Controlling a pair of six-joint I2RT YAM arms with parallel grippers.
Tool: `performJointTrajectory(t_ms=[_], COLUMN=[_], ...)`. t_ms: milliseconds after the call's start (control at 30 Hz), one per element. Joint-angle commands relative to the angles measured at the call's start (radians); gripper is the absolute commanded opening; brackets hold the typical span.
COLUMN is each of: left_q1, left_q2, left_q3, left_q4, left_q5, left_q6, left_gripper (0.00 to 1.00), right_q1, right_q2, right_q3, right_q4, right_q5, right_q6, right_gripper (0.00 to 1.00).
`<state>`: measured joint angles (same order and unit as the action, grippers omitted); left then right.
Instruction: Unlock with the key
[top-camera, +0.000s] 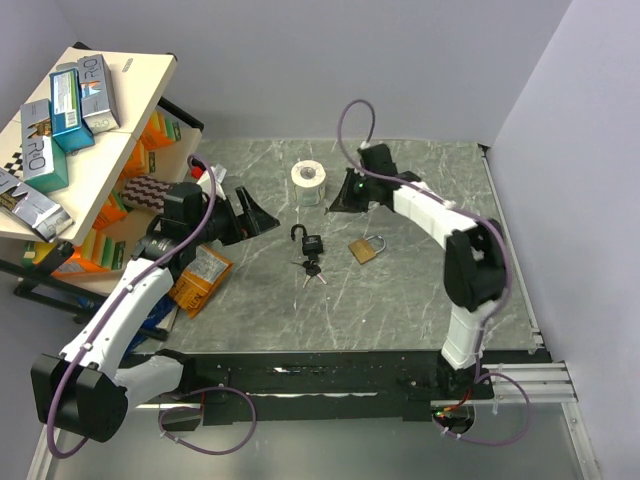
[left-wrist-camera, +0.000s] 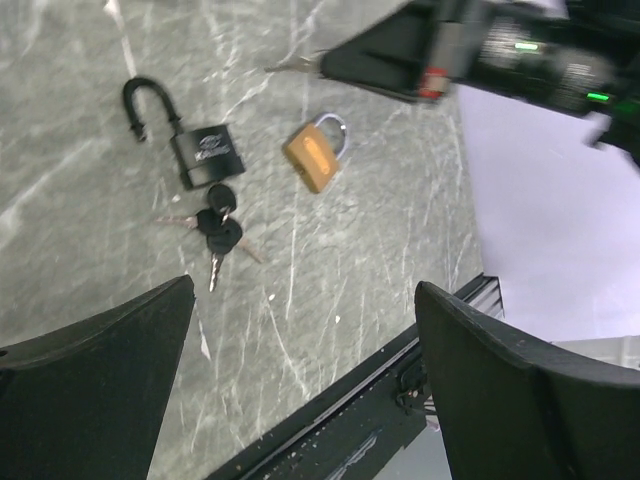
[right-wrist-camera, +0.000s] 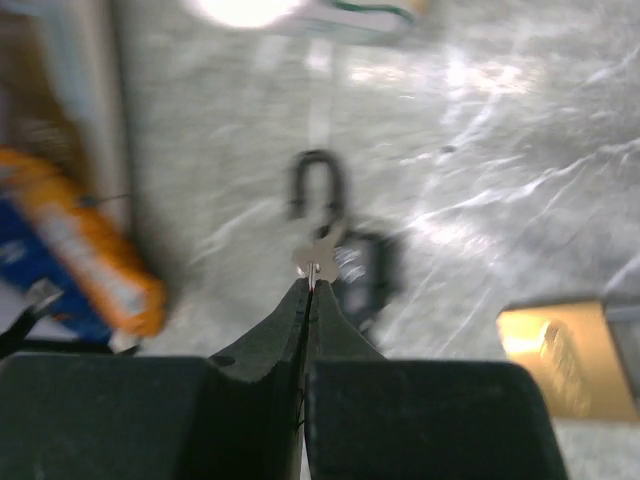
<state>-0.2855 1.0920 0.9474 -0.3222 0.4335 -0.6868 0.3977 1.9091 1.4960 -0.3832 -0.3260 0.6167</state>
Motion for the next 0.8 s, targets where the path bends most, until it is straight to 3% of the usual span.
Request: performJointTrajectory(t_ms=[0,200,400,567,767], left_q1=[-0.003,-0.004,-0.029,-0.151,-0.233], left_q2=[-0.003,0.025,0.051,0.072,0.114], left_q3=[0.004,-0.002,-0.004,0.034,0.056], left_q4=[0.118,0.244,0.478,0.502,0.584], left_q5=[0.082,0.160,0.310,0.243,0.221], left_q6=[0.055,0.023,-0.033,0.087,0.096], left_gripper=[0.96,0.96,0.97,0.97,0.97], right_q1=[0.001,0.009,0.032,0.075,0.098], right_q2=[-0.232,-0.454,-0.620,-0.700,-0.751], right_q3=[-0.051,-0.098,-0.100,-0.088,-0.115], right_q4=[-0.046,-0.141,-0.247,-0.315,-0.293], right_q5=[-0.022,-0.045,-0.067,-0.050,-0.053], right_q6=[0.014,0.092,0.204,0.276,0.359], right_gripper=[0.00,0.00,0.00,0.00,0.00])
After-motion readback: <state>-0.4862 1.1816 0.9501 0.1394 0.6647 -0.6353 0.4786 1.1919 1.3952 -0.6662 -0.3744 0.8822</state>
